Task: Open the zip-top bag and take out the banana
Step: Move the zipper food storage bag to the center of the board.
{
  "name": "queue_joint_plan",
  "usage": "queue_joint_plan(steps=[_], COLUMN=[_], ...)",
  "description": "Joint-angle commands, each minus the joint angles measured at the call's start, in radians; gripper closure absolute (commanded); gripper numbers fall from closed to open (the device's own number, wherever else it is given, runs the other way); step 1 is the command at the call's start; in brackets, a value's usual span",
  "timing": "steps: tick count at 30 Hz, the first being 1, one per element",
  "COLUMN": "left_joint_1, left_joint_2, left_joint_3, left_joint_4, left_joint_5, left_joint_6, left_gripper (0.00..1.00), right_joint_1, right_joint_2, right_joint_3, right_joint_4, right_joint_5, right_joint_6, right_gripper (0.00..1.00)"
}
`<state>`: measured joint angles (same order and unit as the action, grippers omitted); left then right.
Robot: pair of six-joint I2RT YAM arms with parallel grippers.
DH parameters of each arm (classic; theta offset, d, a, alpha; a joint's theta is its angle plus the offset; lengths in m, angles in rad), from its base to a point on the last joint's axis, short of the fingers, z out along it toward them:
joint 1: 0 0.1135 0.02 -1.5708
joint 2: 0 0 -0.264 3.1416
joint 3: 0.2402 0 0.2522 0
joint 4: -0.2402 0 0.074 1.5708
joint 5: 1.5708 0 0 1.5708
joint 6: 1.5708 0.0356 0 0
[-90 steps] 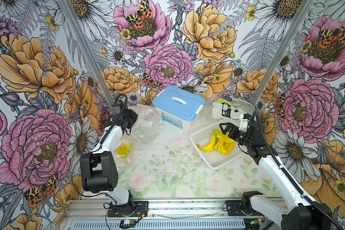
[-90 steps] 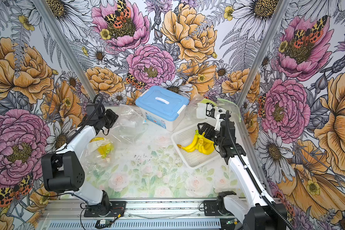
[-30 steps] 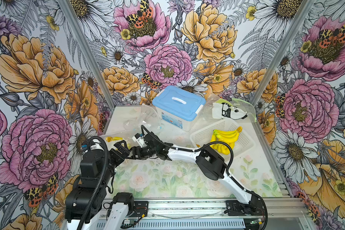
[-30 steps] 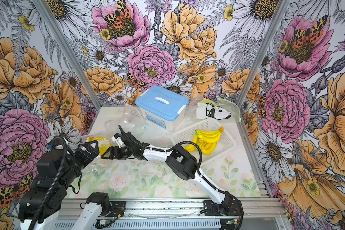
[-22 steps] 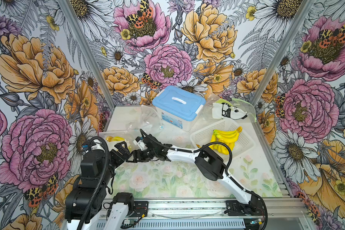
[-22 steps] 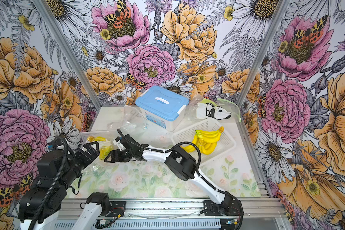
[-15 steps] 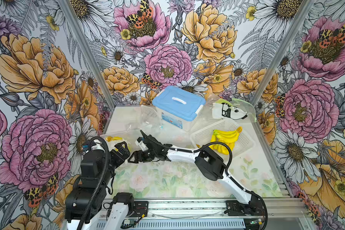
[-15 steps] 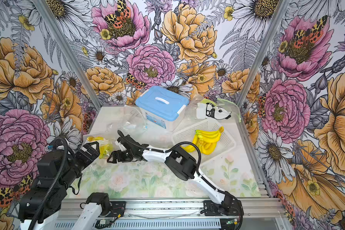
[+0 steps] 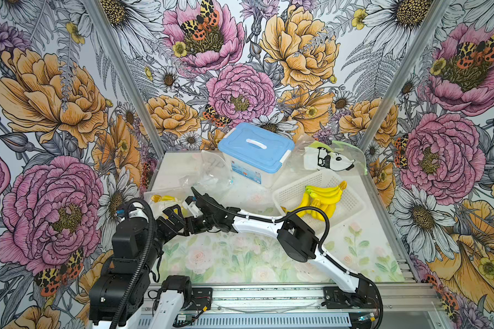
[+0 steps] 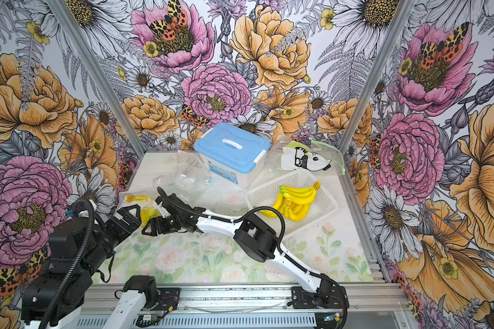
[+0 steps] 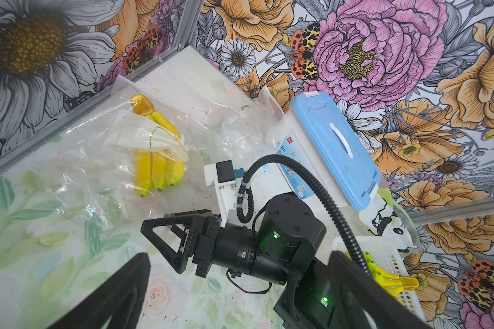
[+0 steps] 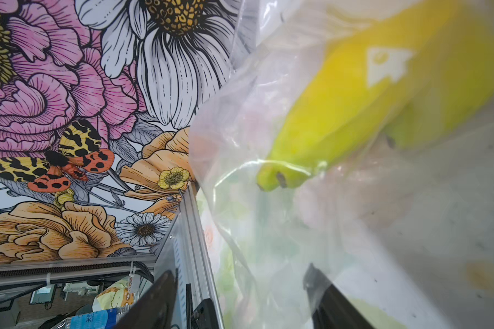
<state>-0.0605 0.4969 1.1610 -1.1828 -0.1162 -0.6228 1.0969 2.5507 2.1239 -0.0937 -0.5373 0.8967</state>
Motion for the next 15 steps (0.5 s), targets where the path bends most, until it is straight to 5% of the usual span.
queue_joint_plan(steps=[1, 6, 10, 15], left_joint_1=[0.009, 0.008, 0.008, 0.007], left_joint_2=[-0.008, -0.006, -0.007, -0.008], left_joint_3=[0.035, 0.034, 0.025, 0.013], left_joint_4=[-0.025, -0.023, -0.023, -0.019], left_joint_5=[-0.014, -0.015, -0.013, -0.011], left_joint_6=[0.050, 0.058, 0.058, 0.061], left_gripper=[0.01, 0.01, 0.01, 0.01], right_joint_1=[0.002, 0.004, 0.004, 0.000], right_joint_2=[0.059, 0.067, 0.058, -0.031], right_joint_3=[0.047, 0.055, 0.045, -0.058], right_joint_4=[0.001, 0.000, 0.000, -0.001], right_joint_5=[-0.020, -0.029, -0.032, -0.024], right_joint_6=[0.015, 0.028, 0.032, 0.006], right_gripper=[0.43, 0.66, 1.00, 1.00])
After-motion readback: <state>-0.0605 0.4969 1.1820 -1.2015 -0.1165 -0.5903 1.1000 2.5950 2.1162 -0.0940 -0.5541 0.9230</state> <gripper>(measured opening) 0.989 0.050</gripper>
